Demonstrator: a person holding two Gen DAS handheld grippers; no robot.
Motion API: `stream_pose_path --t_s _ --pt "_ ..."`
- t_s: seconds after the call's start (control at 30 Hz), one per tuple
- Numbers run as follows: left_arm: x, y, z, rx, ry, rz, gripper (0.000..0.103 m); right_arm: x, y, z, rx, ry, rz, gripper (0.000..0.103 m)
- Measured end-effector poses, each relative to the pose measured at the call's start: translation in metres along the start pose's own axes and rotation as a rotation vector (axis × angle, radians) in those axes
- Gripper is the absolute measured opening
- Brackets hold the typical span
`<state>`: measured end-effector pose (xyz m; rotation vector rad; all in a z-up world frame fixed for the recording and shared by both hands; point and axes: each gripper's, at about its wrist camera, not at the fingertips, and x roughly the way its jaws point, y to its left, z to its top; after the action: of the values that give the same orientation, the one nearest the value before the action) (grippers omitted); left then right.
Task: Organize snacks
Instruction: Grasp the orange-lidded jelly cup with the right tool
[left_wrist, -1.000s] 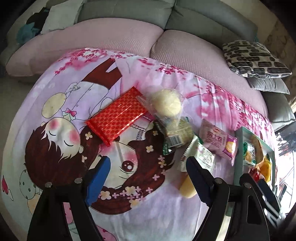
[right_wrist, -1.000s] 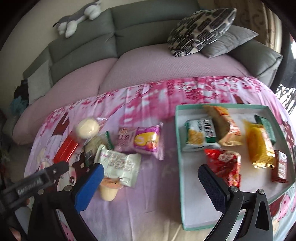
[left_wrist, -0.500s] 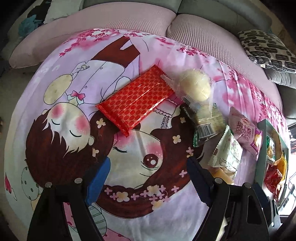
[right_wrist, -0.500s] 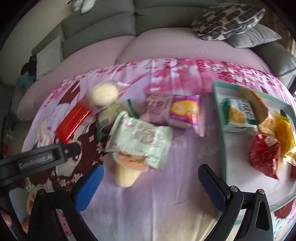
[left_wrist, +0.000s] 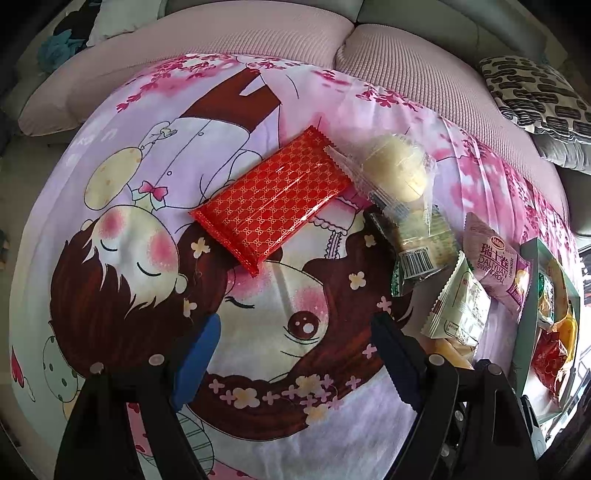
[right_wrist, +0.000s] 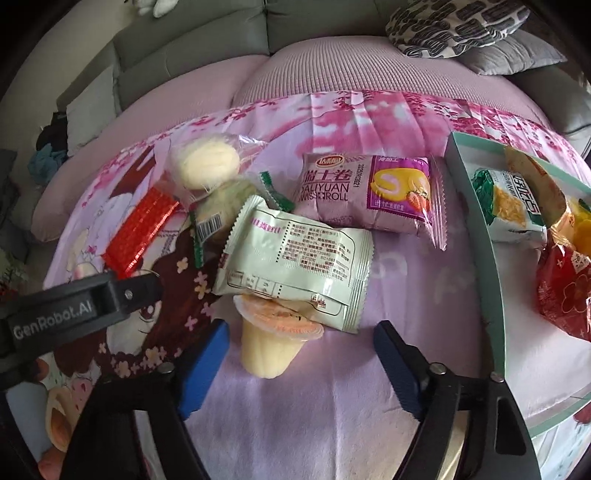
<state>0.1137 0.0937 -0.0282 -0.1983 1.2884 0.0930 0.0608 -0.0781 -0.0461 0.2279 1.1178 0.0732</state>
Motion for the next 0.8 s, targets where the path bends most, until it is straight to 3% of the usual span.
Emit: stream_pose_path --t_s 0.13,0.47,0.8 --pt "-0.003 0.001 -0.001 -0.003 -0.006 0.002 0.084 -0.001 0.001 -0.001 0.026 0.0 0.039 0.077" --pt "-0.005 -0.001 -0.003 0.007 -0.01 0.015 0.084 -0.006 -0.021 -0.001 0.163 0.005 0.147 0.046" --pt "-0.007 -0.005 -0.001 0.025 -0.018 0.029 0.084 -0.01 -0.033 -0.004 0.2 0.031 0.18 0.045"
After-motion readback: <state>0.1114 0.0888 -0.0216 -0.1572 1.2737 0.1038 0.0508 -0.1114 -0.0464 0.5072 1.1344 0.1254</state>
